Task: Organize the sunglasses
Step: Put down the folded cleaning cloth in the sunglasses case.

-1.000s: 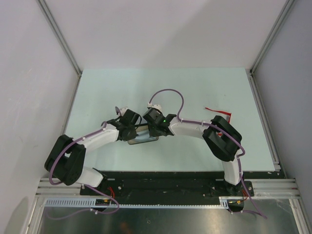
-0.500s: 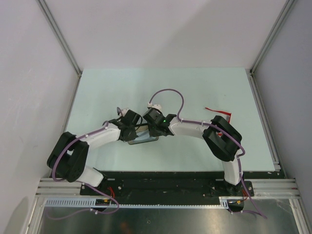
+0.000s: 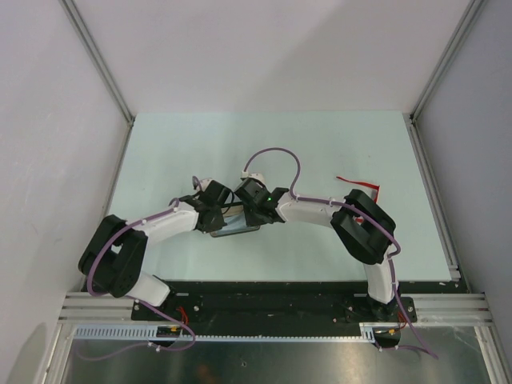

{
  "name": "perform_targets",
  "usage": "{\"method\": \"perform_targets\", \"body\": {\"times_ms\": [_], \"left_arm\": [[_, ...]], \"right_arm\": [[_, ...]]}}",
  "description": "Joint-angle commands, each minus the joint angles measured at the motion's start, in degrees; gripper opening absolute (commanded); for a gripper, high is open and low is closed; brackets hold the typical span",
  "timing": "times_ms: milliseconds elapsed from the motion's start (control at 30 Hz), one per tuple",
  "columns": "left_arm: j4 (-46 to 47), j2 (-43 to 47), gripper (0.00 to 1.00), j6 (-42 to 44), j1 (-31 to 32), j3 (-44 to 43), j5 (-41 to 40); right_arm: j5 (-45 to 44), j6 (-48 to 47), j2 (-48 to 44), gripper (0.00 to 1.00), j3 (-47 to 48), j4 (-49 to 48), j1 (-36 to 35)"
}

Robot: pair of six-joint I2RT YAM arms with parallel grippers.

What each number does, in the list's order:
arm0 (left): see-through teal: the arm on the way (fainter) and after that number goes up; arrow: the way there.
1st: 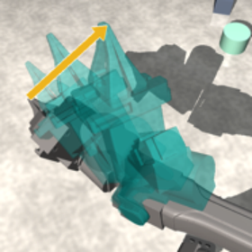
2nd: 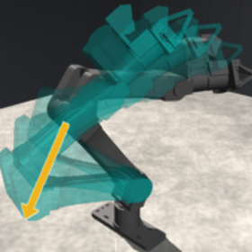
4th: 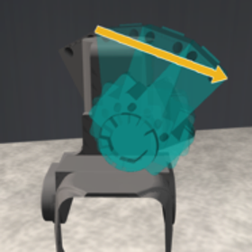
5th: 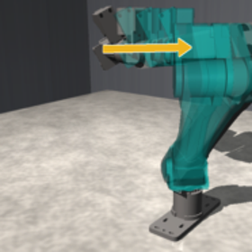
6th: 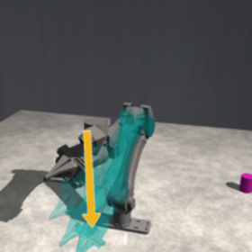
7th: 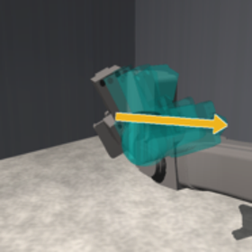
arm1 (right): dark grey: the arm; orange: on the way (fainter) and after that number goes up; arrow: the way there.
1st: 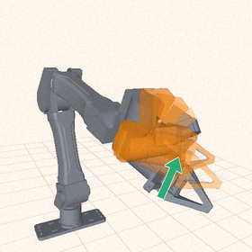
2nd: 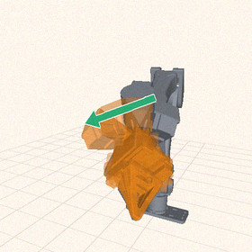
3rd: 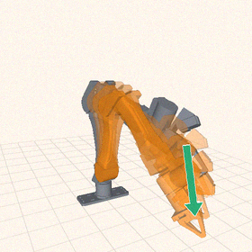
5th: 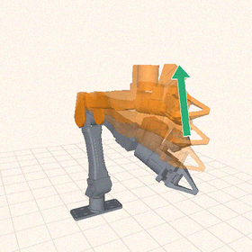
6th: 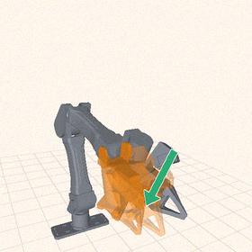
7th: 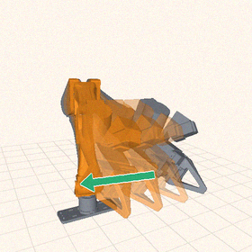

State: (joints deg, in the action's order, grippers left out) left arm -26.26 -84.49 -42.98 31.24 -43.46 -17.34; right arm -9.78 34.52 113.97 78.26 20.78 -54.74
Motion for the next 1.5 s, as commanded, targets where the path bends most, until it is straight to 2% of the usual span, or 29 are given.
{"method": "perform_targets", "body": {"times_ms": [0, 133, 233, 567, 1167, 1467], "left_arm": [[-0.4, -0.4, 0.01, 0.8, -0.3, -1.7, -0.1], [-0.5, -0.3, 0.0, 0.9, -0.3, -2.1, 0.0], [-0.5, 0.1, 0.0, 1.0, -0.2, -2.4, 0.1], [-0.9, 2.7, 0.0, 1.5, -0.2, -3.5, 0.3], [-2.8, 3.4, 0.0, 2.0, -0.3, -4.6, -0.5], [-2.8, 1.3, 0.0, 1.8, -0.3, -4.5, -0.1]], "right_arm": [[-0.1, 0.5, 0.5, 0.19, 1.9, 0.1, 0.2], [-0.3, 0.7, 0.2, 0.04, 2.6, 0.9, 0.2], [-0.7, 0.6, 0.3, 0.0, 3.9, 2.1, 0.2], [-0.9, 0.7, 1.3, 0.0, 10.9, 9.5, 0.2], [1.7, 2.1, 2.7, 0.0, 11.9, 15.3, 1.0], [2.6, 1.1, 5.5, 0.05, 14.0, 15.3, 1.1]]}}
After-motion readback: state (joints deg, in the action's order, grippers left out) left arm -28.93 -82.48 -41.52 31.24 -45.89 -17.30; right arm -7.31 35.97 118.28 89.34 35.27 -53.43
